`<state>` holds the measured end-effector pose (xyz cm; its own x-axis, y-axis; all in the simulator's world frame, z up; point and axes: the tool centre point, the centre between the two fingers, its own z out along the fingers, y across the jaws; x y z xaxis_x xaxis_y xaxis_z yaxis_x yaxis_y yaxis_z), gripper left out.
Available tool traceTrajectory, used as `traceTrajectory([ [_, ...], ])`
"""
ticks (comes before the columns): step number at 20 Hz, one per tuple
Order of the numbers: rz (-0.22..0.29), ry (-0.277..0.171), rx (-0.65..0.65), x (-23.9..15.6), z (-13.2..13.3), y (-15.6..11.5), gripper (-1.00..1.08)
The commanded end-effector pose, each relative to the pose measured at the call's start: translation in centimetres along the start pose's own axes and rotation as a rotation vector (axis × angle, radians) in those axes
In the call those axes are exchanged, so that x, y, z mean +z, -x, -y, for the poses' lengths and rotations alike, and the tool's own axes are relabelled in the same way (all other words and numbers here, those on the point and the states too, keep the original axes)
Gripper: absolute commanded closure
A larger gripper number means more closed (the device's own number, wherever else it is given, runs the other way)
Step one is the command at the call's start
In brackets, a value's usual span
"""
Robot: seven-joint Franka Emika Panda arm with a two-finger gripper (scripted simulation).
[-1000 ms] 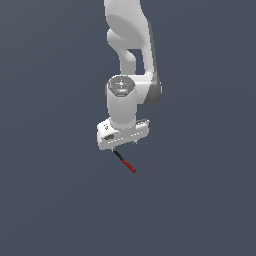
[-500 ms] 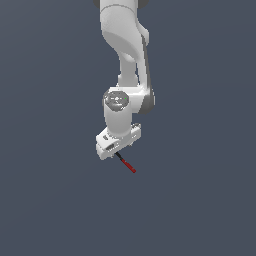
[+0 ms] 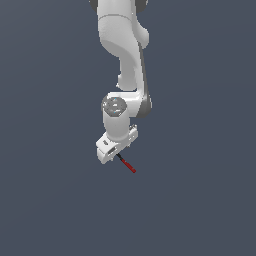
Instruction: Pick up the object and move it to a goal position.
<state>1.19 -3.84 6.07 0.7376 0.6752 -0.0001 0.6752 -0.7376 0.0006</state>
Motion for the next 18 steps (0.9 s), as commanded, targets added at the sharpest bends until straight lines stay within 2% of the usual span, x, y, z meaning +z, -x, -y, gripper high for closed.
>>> traceTrajectory([
  [1,0.000,0.000,-0.015,0.2,0.0,0.0,-0.92],
  [8,0.000,-0.001,-0.013,0.8,0.0,0.1,-0.92],
  [18,0.000,0.000,-0.018,4.9,0.1,0.1,-0.92],
])
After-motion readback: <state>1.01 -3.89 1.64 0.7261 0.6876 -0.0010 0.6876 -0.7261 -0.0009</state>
